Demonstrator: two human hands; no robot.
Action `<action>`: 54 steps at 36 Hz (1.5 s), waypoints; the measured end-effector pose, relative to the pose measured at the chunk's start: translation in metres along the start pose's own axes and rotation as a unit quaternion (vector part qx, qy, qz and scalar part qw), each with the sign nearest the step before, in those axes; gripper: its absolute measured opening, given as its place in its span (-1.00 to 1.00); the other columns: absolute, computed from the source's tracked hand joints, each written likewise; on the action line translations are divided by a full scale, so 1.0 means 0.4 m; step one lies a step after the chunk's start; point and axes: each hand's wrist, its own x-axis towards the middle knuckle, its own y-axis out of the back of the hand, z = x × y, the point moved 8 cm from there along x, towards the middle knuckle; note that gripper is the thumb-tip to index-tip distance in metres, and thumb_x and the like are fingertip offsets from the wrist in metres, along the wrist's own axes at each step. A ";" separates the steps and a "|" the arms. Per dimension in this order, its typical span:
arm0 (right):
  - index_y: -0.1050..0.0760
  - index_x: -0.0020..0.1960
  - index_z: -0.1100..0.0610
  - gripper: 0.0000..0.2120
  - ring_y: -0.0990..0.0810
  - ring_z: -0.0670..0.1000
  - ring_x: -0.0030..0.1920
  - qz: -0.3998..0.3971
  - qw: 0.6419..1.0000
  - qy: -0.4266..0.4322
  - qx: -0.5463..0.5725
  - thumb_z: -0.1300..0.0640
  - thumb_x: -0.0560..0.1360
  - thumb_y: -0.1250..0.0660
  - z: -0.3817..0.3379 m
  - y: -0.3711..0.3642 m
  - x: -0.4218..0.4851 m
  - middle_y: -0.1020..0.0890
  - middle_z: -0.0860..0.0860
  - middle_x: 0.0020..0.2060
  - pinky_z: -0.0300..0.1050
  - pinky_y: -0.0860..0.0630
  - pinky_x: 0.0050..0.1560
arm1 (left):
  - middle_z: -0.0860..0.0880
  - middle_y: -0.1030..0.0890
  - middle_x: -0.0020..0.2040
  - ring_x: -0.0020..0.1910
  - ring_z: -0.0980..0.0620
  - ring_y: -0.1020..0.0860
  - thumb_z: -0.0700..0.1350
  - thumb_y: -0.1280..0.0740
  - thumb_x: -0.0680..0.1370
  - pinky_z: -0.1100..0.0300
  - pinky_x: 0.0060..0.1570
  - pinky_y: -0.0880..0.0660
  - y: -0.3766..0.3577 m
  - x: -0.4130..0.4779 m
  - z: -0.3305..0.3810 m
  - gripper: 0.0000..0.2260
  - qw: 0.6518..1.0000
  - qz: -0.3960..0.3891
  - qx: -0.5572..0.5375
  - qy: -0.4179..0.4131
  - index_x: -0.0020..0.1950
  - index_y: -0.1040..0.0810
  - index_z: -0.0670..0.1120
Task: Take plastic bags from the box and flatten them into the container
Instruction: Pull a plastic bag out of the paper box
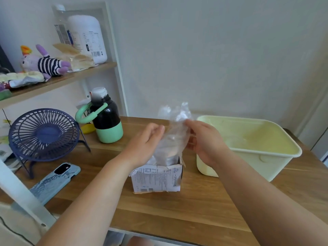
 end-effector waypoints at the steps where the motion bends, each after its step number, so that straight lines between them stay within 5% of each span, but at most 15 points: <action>1: -0.53 -0.22 0.17 -0.80 -0.57 0.04 -0.32 0.019 0.999 0.023 0.015 0.18 0.56 -0.27 -0.015 0.011 0.002 -0.60 0.03 -0.36 -0.08 -0.47 -0.24 | 0.10 -0.53 0.13 0.07 0.17 -0.49 0.33 0.04 0.47 0.35 -0.05 -0.37 -0.003 0.001 0.003 -0.49 1.000 -0.007 0.014 -0.001 0.23 -0.40 0.07; 7: -0.43 -0.21 0.13 -0.76 -0.48 -0.10 -0.39 0.147 0.976 0.160 -0.027 0.04 0.58 -0.26 -0.112 0.102 -0.010 -0.50 -0.06 -0.40 -0.26 -0.47 -0.37 | 0.12 -0.55 0.13 0.11 0.12 -0.51 0.39 -0.01 0.39 0.24 0.01 -0.42 -0.007 0.010 0.041 -0.38 0.999 -0.008 0.032 -0.017 0.22 -0.48 0.04; 9: -0.39 -0.24 0.09 -0.75 -0.45 -0.14 -0.41 0.166 0.966 0.193 -0.043 0.01 0.56 -0.29 -0.141 0.125 -0.018 -0.47 -0.11 -0.43 -0.28 -0.45 -0.38 | 0.18 -0.54 0.11 0.09 0.22 -0.50 0.40 -0.09 0.36 0.36 -0.01 -0.40 -0.009 0.016 0.070 -0.44 0.999 -0.002 0.023 -0.037 0.16 -0.49 0.10; 15: -0.41 -0.27 0.10 -0.75 -0.49 -0.13 -0.37 0.075 0.970 0.214 -0.082 0.01 0.51 -0.35 -0.188 0.117 -0.036 -0.51 -0.10 -0.41 -0.20 -0.49 -0.28 | 0.19 -0.58 0.12 0.08 0.25 -0.57 0.35 -0.47 0.29 0.26 0.06 -0.47 -0.061 0.052 0.160 -0.28 0.988 -0.045 -0.146 -0.028 0.36 -0.36 0.15; 21: -0.56 -0.19 0.03 -0.65 -0.59 -0.01 -0.09 -0.019 0.978 0.186 -0.096 -0.26 0.32 -0.40 -0.205 0.115 -0.061 -0.62 -0.01 -0.16 -0.01 -0.53 0.01 | 0.01 -0.65 -0.22 -0.20 0.07 -0.60 -0.17 -0.35 0.56 0.02 -0.04 -0.53 -0.126 0.074 0.215 -0.90 0.938 -0.066 -0.341 -0.022 0.04 -0.61 -0.04; 23: -0.53 0.06 -0.04 -0.58 -0.53 -0.07 0.13 0.015 0.983 0.154 -0.100 -0.30 0.36 -0.29 -0.193 0.159 -0.058 -0.58 -0.12 0.05 -0.03 -0.48 0.13 | 0.02 -0.63 -0.32 -0.28 0.09 -0.60 -0.24 -0.27 0.59 0.11 -0.12 -0.56 -0.141 0.080 0.229 -0.90 0.897 -0.062 -0.438 -0.004 -0.04 -0.56 -0.09; 26: -0.22 0.47 -0.01 -0.13 -0.31 0.09 0.40 0.006 0.995 0.013 -0.097 -0.38 0.28 -0.31 -0.130 0.198 -0.049 -0.35 -0.03 0.40 0.07 -0.39 0.29 | -0.01 -0.63 -0.33 -0.26 0.07 -0.64 -0.25 -0.20 0.62 0.18 -0.21 -0.62 -0.156 0.087 0.242 -0.86 0.851 -0.071 -0.520 0.001 -0.05 -0.53 -0.11; 28: -0.23 0.48 -0.02 -0.03 -0.39 0.18 0.36 -0.052 0.996 -0.056 -0.049 -0.41 0.20 -0.43 -0.090 0.196 -0.056 -0.38 0.08 0.40 0.13 -0.41 0.28 | -0.05 -0.65 -0.23 -0.17 0.02 -0.66 -0.22 -0.21 0.62 0.10 -0.10 -0.62 -0.170 0.091 0.250 -0.86 0.824 -0.087 -0.560 0.009 -0.07 -0.54 -0.10; 32: -0.44 0.31 0.08 -0.41 -0.67 0.07 -0.06 -0.081 0.991 -0.068 0.083 -0.17 0.38 -0.39 -0.100 0.209 -0.063 -0.63 0.09 0.03 -0.12 -0.60 -0.08 | -0.04 -0.67 -0.20 -0.17 0.02 -0.68 -0.19 -0.28 0.53 0.11 -0.13 -0.61 -0.193 0.098 0.260 -0.90 0.800 -0.099 -0.590 0.036 -0.09 -0.60 -0.12; 35: -0.34 0.38 0.16 -0.52 -0.50 -0.04 -0.38 0.006 0.993 -0.018 0.118 0.12 0.50 -0.35 -0.129 0.258 -0.055 -0.54 0.04 -0.21 -0.23 -0.49 -0.36 | 0.01 -0.63 -0.36 -0.34 0.10 -0.63 -0.20 -0.23 0.60 0.25 -0.36 -0.57 -0.198 0.103 0.257 -0.74 0.828 -0.085 -0.553 0.038 -0.22 -0.65 -0.10; 38: -0.29 0.37 0.09 -0.50 -0.46 -0.05 -0.42 0.078 0.992 0.029 0.097 0.32 0.49 -0.35 -0.149 0.311 -0.044 -0.51 0.06 -0.24 -0.18 -0.51 -0.29 | -0.02 -0.50 -0.35 -0.34 0.07 -0.49 -0.27 -0.24 0.59 0.30 -0.40 -0.53 -0.181 0.116 0.242 -0.91 0.861 -0.042 -0.507 0.027 0.00 -0.52 -0.13; 42: -0.32 0.23 -0.02 -0.60 -0.49 -0.07 -0.40 0.164 0.980 0.098 -0.061 0.32 0.51 -0.32 -0.193 0.371 -0.048 -0.50 0.01 -0.30 -0.18 -0.57 -0.20 | -0.03 -0.43 -0.35 -0.39 0.08 -0.43 -0.32 -0.34 0.53 0.29 -0.37 -0.48 -0.147 0.150 0.183 -0.84 0.901 0.068 -0.421 0.078 0.06 -0.55 -0.12; 47: -0.48 0.10 0.09 -0.80 -0.45 -0.07 -0.40 0.176 0.960 0.066 -0.210 0.30 0.52 -0.29 -0.186 0.419 -0.012 -0.48 -0.01 -0.34 -0.31 -0.47 -0.41 | -0.04 -0.46 0.19 0.00 0.01 -0.47 -0.20 -0.39 0.50 0.17 -0.05 -0.42 -0.075 0.157 0.099 -0.53 0.913 0.271 -0.271 0.142 0.39 -0.36 -0.07; 51: -0.53 0.15 0.10 -0.79 -0.50 -0.09 -0.31 0.172 0.935 0.029 -0.308 0.22 0.52 -0.33 -0.165 0.458 0.018 -0.52 -0.04 -0.21 -0.30 -0.47 -0.36 | 0.06 -0.35 0.29 0.09 0.14 -0.41 -0.13 -0.37 0.52 0.30 0.01 -0.37 -0.047 0.126 0.195 -0.55 0.928 0.337 -0.157 -0.032 0.39 -0.35 0.04; 54: -0.49 0.26 0.22 -0.69 -0.53 -0.05 -0.26 0.170 0.910 0.008 -0.378 0.22 0.52 -0.34 -0.156 0.474 0.028 -0.56 0.04 -0.06 -0.13 -0.59 -0.22 | 0.19 -0.42 0.13 0.01 0.27 -0.43 -0.10 -0.37 0.53 0.49 -0.03 -0.35 -0.089 0.138 0.284 -0.68 0.951 0.247 -0.057 -0.177 0.27 -0.48 0.09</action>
